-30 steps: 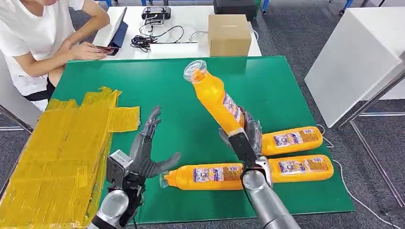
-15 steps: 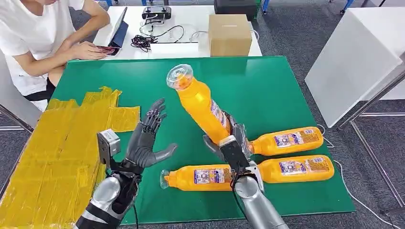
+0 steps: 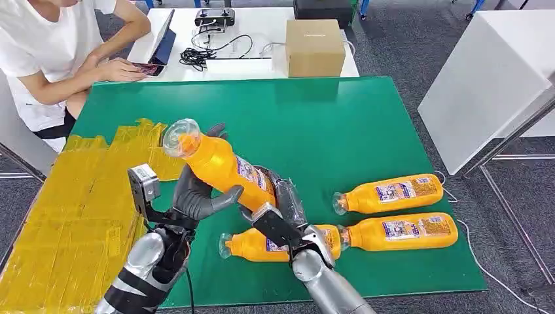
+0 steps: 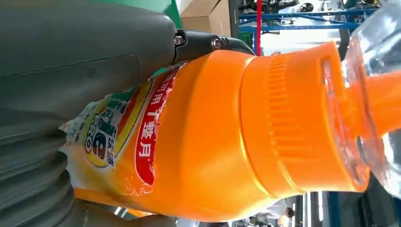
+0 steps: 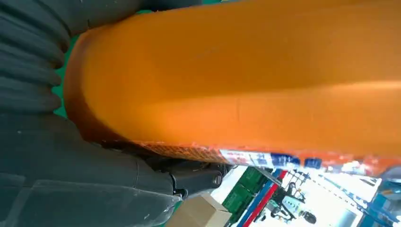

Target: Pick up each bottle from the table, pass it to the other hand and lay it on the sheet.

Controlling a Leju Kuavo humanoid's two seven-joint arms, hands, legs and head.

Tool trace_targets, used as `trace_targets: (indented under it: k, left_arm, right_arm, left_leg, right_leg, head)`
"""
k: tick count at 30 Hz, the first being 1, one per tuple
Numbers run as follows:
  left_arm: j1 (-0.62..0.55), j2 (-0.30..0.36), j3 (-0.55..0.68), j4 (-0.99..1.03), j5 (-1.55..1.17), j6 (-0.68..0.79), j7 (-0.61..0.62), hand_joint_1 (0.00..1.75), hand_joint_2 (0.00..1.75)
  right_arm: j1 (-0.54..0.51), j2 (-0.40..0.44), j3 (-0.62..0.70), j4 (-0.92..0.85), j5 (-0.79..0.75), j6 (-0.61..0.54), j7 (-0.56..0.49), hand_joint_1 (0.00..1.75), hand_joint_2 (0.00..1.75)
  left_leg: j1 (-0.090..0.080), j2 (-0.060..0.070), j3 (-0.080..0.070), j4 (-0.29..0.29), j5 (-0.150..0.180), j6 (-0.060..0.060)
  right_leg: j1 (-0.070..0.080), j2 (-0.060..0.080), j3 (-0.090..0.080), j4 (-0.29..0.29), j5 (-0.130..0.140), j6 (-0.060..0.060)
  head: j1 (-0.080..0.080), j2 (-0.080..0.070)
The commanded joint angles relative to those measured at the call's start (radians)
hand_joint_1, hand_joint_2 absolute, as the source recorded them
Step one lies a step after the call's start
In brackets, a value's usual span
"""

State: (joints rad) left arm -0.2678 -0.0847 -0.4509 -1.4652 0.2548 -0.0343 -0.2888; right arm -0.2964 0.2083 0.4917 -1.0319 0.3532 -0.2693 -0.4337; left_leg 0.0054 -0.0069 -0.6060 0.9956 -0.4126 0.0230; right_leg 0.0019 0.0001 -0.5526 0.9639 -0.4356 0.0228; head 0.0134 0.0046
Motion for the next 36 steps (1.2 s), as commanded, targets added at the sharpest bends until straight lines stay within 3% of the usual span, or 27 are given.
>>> trace_targets:
  k: [1,9,10,30,33,34,35,36]
  left_arm:
    - [-0.046,0.018,-0.039,0.047,0.007,-0.007,-0.006,0.0,1.75]
    - [-0.052,0.004,-0.035,0.058,0.028,-0.007,-0.02,0.0,1.75]
    - [-0.048,-0.004,-0.022,0.06,0.034,0.007,-0.028,1.75,1.75]
    - [-0.02,0.003,0.002,0.052,-0.032,0.091,-0.06,1.75,1.75]
    - [-0.021,0.002,0.001,0.05,-0.039,0.096,-0.061,1.75,1.75]
    - [-0.022,0.003,0.002,0.05,-0.058,0.113,-0.066,1.75,1.75]
    - [-0.02,0.006,0.004,0.048,-0.109,0.16,-0.082,1.75,1.75]
    - [-0.015,0.012,0.012,0.042,-0.183,0.229,-0.101,1.75,1.75]
  right_arm:
    - [-0.078,-0.001,0.071,0.148,0.024,-0.007,0.014,1.75,1.75]
    - [-0.111,0.035,0.192,0.244,0.116,-0.013,0.012,1.75,1.75]
    - [-0.106,0.037,0.202,0.24,0.121,-0.014,0.012,1.75,1.75]
    - [-0.038,-0.03,0.156,0.02,0.059,-0.07,0.024,1.75,1.75]
    - [-0.032,-0.029,0.156,0.012,0.059,-0.072,0.027,1.75,1.75]
    - [-0.028,-0.03,0.153,0.001,0.058,-0.079,0.026,1.55,1.75]
    - [-0.014,-0.033,0.142,-0.033,0.052,-0.093,0.019,0.05,1.75]
    - [0.01,-0.04,0.128,-0.092,0.041,-0.109,0.009,0.0,1.75]
  left_leg:
    - [0.0,0.001,0.004,-0.001,-0.001,0.0]
    - [0.001,0.002,0.005,-0.001,-0.002,-0.001]
    - [0.001,0.002,0.007,-0.001,-0.002,-0.001]
    - [0.0,0.0,0.0,-0.001,0.0,0.0]
    - [0.0,0.0,0.007,0.0,-0.003,-0.001]
    - [0.0,0.0,0.002,0.0,-0.001,-0.001]
    - [0.0,0.0,0.004,0.0,-0.002,-0.001]
    - [0.0,0.0,0.004,0.0,-0.002,-0.001]
  right_leg:
    - [0.0,0.0,0.004,-0.001,-0.001,0.001]
    - [0.001,0.0,0.005,-0.001,-0.001,0.0]
    - [0.001,0.0,0.007,-0.002,-0.002,0.0]
    - [0.0,-0.001,0.0,-0.001,0.0,0.0]
    - [0.0,-0.002,0.007,-0.001,-0.003,0.001]
    - [0.0,-0.001,0.002,-0.001,-0.001,0.0]
    - [0.0,-0.001,0.005,-0.001,-0.002,0.001]
    - [0.0,-0.001,0.004,-0.001,-0.002,0.001]
  head:
    - [0.0,0.0]
    - [0.0,0.0]
    - [0.0,0.0]
    - [0.0,0.0]
    - [0.0,0.0]
    - [0.0,0.0]
    - [0.0,0.0]
    - [0.0,0.0]
